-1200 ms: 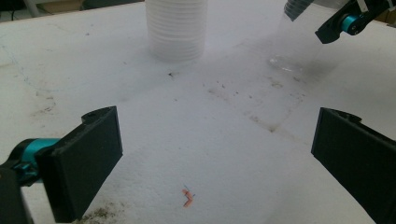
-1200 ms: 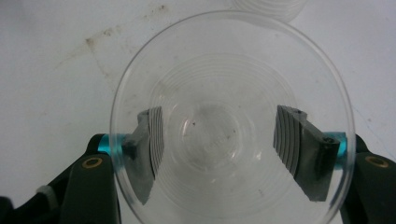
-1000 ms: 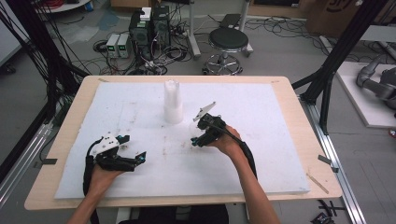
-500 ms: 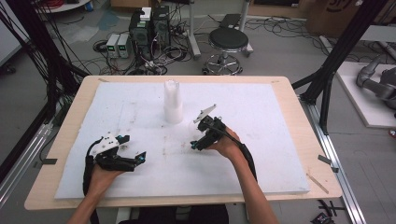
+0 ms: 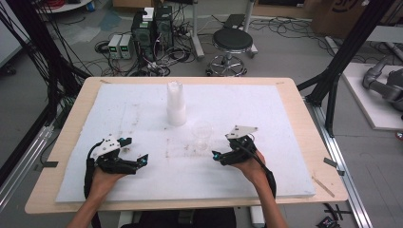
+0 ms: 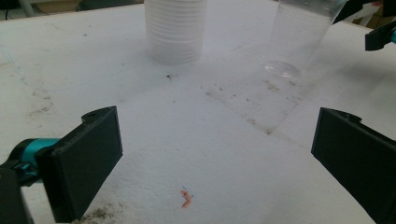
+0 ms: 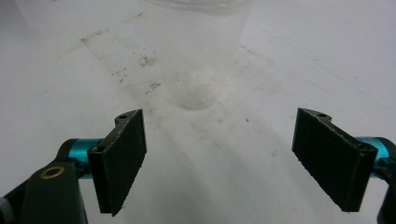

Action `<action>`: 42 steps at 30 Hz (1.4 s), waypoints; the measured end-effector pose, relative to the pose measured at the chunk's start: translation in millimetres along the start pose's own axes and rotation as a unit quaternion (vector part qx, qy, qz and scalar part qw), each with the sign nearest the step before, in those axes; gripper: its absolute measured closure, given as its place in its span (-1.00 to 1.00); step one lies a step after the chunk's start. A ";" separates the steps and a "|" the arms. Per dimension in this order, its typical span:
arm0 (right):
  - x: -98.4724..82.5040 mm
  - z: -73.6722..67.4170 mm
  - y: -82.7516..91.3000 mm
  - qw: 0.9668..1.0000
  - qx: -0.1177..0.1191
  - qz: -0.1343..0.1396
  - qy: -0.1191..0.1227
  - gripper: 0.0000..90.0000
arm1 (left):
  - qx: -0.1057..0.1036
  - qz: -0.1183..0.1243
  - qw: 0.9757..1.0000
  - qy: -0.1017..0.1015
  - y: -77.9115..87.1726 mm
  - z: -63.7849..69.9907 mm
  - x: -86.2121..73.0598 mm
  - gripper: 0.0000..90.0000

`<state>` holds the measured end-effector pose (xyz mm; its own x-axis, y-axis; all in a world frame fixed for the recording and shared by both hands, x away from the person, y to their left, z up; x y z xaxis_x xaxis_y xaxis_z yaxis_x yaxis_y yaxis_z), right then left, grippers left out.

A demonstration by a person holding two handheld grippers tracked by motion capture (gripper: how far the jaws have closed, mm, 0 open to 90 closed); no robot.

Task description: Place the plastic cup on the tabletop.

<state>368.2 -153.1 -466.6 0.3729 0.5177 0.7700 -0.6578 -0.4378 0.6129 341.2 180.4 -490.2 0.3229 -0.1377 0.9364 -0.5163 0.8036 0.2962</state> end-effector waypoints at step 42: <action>-45.9 45.4 17.6 0.985 -0.109 0.092 -0.101 -0.61 | 0.019 0.030 0.999 0.010 5.7 -2.3 1.2 -0.96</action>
<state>369.3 -217.9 -483.1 0.3418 0.2788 0.8975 -0.8429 -0.3314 0.4240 340.5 186.2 -487.8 0.3059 -0.0784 0.9488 -0.5646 0.7875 0.2471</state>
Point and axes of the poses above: each handheld gripper's, and its own axes: y roughly backward along the jaws, x roughly out of its top, z roughly to its right, the point moved 7 cm from there along -y, roughly forward along the jaws, and after that the axes turned 11 degrees about -x, right-handed, at the moved point
